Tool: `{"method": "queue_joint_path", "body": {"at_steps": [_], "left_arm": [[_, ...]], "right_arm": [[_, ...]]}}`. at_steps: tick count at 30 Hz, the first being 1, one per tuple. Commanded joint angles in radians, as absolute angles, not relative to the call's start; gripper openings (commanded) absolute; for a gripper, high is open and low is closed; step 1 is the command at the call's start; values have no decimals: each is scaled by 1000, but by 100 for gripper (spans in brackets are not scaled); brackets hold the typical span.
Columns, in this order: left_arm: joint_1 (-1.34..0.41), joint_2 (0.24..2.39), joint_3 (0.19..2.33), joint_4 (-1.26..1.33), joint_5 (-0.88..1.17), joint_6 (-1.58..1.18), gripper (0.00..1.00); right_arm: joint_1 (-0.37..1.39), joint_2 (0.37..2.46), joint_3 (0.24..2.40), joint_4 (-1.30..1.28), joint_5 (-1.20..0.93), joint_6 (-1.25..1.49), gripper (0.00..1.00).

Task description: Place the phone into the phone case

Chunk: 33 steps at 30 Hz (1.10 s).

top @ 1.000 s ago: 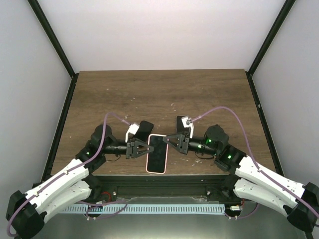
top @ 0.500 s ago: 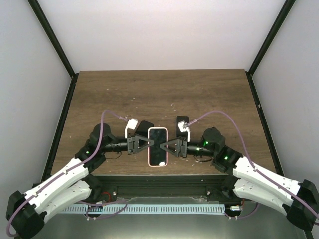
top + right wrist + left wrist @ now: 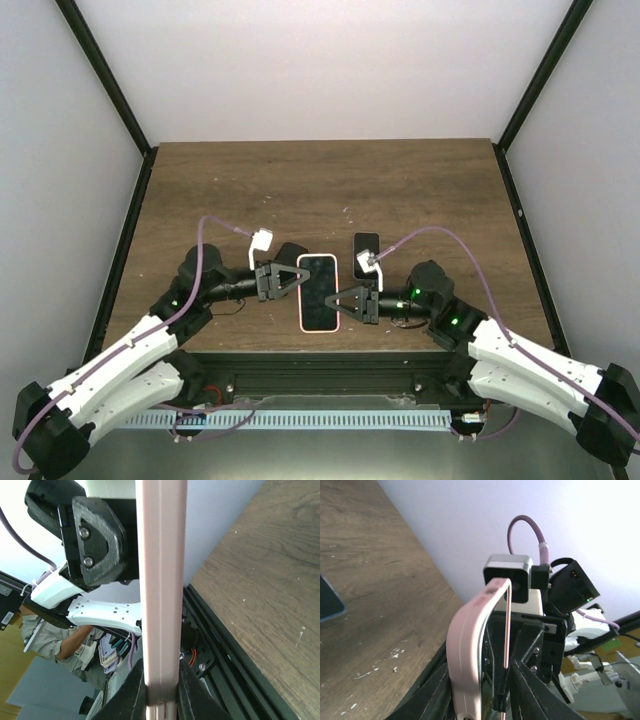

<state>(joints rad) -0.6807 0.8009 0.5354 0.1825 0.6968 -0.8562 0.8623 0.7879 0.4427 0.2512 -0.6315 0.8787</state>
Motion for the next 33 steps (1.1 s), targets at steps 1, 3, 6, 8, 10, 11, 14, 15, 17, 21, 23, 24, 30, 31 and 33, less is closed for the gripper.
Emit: {"method": "queue_joint_path", "body": {"at_steps": [1, 3, 6, 8, 10, 11, 14, 15, 17, 21, 23, 24, 30, 31, 33], "left_arm": [[-680, 776, 608, 83, 611, -797, 32], [-680, 771, 628, 46, 592, -785, 32], [-680, 771, 638, 30, 586, -770, 31], [-680, 775, 647, 2, 578, -744, 29], [-680, 776, 653, -7, 577, -731, 28], [-680, 775, 655, -7, 578, -723, 25], [-680, 783, 665, -22, 580, -699, 12], [-680, 786, 670, -31, 582, -687, 5], [-680, 792, 676, -52, 584, -670, 0], [-680, 802, 699, -134, 534, -632, 0], [-680, 812, 722, -196, 499, -605, 0], [-680, 817, 730, -219, 490, -597, 0], [-681, 816, 738, -232, 494, -587, 38], [-680, 808, 735, -230, 490, -587, 44], [-680, 793, 730, -240, 474, -579, 54]], "right_arm": [[870, 764, 438, 242, -680, 848, 1], [870, 760, 432, 244, -693, 844, 1], [870, 764, 423, 264, -714, 850, 1], [869, 769, 416, 282, -732, 857, 1], [870, 777, 413, 290, -743, 862, 1], [870, 779, 413, 290, -746, 863, 1], [870, 786, 417, 285, -750, 860, 1], [870, 790, 419, 283, -750, 859, 1], [870, 793, 423, 282, -745, 860, 1], [870, 800, 423, 269, -716, 867, 1], [870, 802, 420, 255, -698, 867, 1], [869, 801, 419, 254, -691, 869, 1], [869, 803, 426, 215, -618, 867, 1], [869, 807, 436, 184, -576, 858, 1], [869, 823, 458, 116, -517, 826, 1]]}}
